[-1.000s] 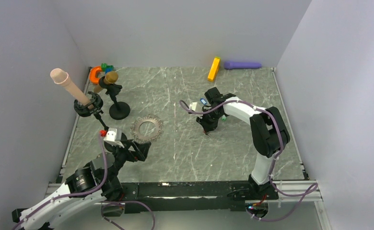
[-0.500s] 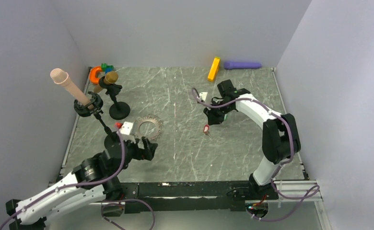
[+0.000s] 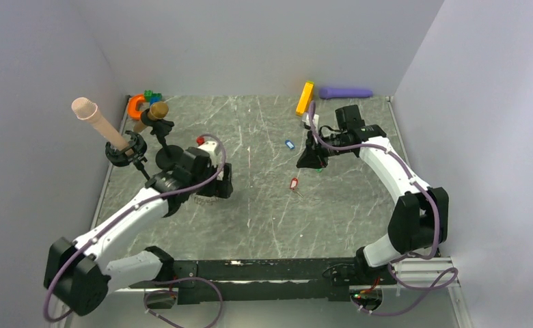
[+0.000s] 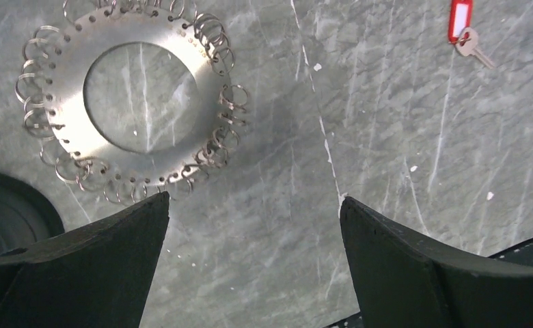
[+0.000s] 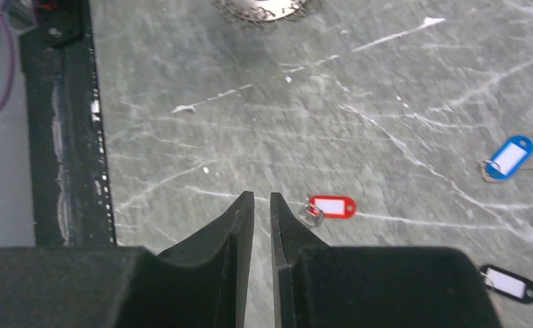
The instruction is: Put the keys on the keyring
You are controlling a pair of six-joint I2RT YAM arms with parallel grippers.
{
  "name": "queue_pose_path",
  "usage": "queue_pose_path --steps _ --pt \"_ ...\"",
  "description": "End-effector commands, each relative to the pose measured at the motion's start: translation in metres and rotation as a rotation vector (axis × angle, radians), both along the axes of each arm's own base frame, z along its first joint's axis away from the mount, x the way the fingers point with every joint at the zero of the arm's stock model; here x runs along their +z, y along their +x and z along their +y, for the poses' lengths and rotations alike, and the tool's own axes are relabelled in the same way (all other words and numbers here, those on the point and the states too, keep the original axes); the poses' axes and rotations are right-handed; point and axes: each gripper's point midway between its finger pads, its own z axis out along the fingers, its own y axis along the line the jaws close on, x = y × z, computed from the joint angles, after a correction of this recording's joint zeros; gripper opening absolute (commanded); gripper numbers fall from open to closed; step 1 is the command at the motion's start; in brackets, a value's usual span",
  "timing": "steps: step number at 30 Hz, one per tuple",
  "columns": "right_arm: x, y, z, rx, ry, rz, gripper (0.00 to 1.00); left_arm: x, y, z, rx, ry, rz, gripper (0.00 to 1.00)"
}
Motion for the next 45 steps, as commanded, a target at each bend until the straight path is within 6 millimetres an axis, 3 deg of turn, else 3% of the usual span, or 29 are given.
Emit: queue_pose_path --steps 1,9,17,21,25,30,32,35,37,41,43,45 --pt "0.022 -0.017 0.012 0.069 0.137 0.009 0.19 0.001 0.018 -0.009 -0.089 0.055 0.007 0.99" --pt "0.02 -0.028 0.013 0.096 0.17 0.022 0.19 -0.042 0.037 -0.002 0.063 0.146 0.157 0.8" --pt "0.016 -0.031 0.011 0.104 0.164 0.026 0.19 -0.063 0.056 -0.006 0.202 0.153 0.218 0.47" --pt "0.013 0.0 -0.001 -0.085 0.121 0.007 0.19 -0.066 0.059 -0.012 0.208 0.138 0.232 0.45" --pt "0.009 0.042 -0.036 -0.35 0.044 -0.03 0.19 -0.072 0.06 -0.015 0.198 0.135 0.245 0.46" --pt "-0.022 0.085 -0.082 -0.681 -0.131 -0.029 0.19 -0.078 0.058 -0.014 0.196 0.121 0.256 0.47" --pt "-0.035 0.089 -0.086 -0.7 -0.168 0.01 0.19 -0.077 0.057 -0.012 0.198 0.114 0.246 0.48" --pt "-0.04 0.082 -0.071 -0.598 -0.153 0.051 0.19 -0.072 0.058 -0.01 0.196 0.087 0.23 0.49" --pt "-0.04 0.072 -0.047 -0.45 -0.147 0.052 0.19 -0.072 0.059 -0.009 0.198 0.061 0.229 0.49" --pt "-0.014 0.036 0.017 -0.084 -0.075 0.059 0.19 -0.076 0.06 -0.008 0.206 0.038 0.24 0.49" --pt "0.001 0.025 0.034 -0.007 -0.029 0.059 0.2 -0.077 0.059 -0.006 0.218 0.025 0.239 0.49" --pt "0.009 0.02 0.039 0.004 0.006 0.055 0.2 -0.077 0.058 -0.005 0.229 0.008 0.236 0.49"
